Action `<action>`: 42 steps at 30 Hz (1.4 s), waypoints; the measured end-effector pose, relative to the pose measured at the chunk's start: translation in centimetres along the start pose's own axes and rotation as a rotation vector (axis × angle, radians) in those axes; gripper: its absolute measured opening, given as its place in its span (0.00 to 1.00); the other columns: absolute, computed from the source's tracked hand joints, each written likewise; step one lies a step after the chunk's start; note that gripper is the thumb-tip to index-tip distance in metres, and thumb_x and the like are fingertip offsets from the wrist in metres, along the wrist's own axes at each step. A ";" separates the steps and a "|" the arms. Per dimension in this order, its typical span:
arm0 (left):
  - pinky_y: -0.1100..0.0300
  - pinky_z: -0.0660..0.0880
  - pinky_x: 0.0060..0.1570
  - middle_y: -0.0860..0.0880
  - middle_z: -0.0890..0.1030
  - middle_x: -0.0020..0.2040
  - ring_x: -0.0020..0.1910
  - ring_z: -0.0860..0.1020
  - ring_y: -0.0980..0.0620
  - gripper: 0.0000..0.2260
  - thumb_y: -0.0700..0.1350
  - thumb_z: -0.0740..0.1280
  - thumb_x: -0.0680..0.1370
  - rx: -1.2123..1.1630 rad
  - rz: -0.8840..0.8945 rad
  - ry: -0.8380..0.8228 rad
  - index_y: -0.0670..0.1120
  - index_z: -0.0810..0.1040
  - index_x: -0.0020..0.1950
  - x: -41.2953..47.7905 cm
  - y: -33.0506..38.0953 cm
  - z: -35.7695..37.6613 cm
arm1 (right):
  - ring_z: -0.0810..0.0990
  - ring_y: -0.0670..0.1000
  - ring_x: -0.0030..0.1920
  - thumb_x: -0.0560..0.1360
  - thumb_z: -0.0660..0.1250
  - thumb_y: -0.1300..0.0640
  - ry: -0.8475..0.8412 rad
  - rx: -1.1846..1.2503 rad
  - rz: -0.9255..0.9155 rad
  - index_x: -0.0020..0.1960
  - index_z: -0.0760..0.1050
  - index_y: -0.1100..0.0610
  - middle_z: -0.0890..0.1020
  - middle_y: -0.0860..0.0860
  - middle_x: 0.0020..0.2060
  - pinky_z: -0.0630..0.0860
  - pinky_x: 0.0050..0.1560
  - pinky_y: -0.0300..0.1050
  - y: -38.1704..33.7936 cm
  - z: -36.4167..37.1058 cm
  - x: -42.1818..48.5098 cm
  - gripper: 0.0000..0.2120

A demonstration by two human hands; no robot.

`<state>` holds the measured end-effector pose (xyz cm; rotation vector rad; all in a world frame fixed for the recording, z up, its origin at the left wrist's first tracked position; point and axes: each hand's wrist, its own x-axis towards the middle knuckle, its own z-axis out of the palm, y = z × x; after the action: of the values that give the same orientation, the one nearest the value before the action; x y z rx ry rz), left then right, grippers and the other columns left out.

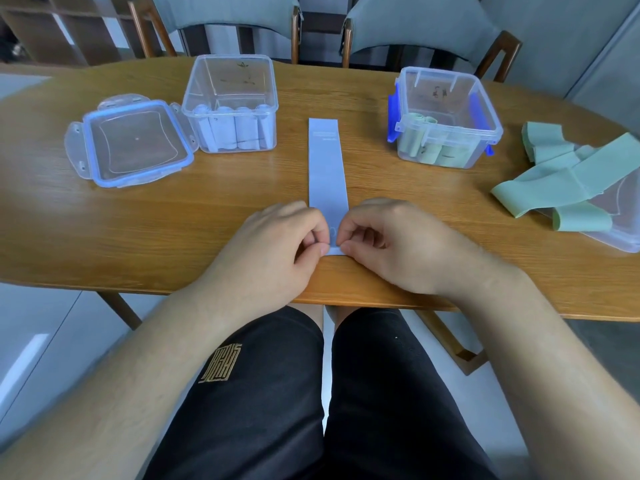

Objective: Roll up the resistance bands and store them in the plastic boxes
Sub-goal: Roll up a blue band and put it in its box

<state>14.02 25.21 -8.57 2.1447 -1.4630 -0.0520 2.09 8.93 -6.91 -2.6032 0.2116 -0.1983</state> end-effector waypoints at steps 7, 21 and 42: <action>0.52 0.71 0.55 0.57 0.73 0.46 0.49 0.72 0.55 0.04 0.44 0.66 0.80 0.023 0.064 0.055 0.50 0.78 0.46 -0.1 -0.6 0.8 | 0.76 0.44 0.43 0.75 0.71 0.63 0.165 0.021 -0.036 0.46 0.81 0.55 0.78 0.45 0.41 0.68 0.45 0.29 0.5 1.4 -1.1 0.04; 0.54 0.65 0.44 0.55 0.73 0.40 0.46 0.72 0.49 0.09 0.47 0.64 0.81 0.257 0.262 0.127 0.49 0.83 0.50 -0.4 -1.3 0.5 | 0.75 0.43 0.44 0.77 0.68 0.62 0.055 -0.030 -0.103 0.48 0.81 0.54 0.78 0.44 0.43 0.69 0.45 0.30 0.5 0.4 -0.6 0.05; 0.53 0.72 0.47 0.50 0.75 0.42 0.45 0.72 0.48 0.10 0.45 0.63 0.80 0.180 0.236 0.110 0.43 0.82 0.51 0.4 -2.1 0.8 | 0.77 0.45 0.46 0.74 0.70 0.64 0.198 -0.127 -0.131 0.50 0.81 0.55 0.81 0.45 0.44 0.72 0.51 0.37 0.8 1.0 -0.4 0.07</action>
<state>15.78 25.08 -10.08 2.0592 -1.6988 0.2889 1.77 8.81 -8.27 -2.7249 0.1258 -0.5063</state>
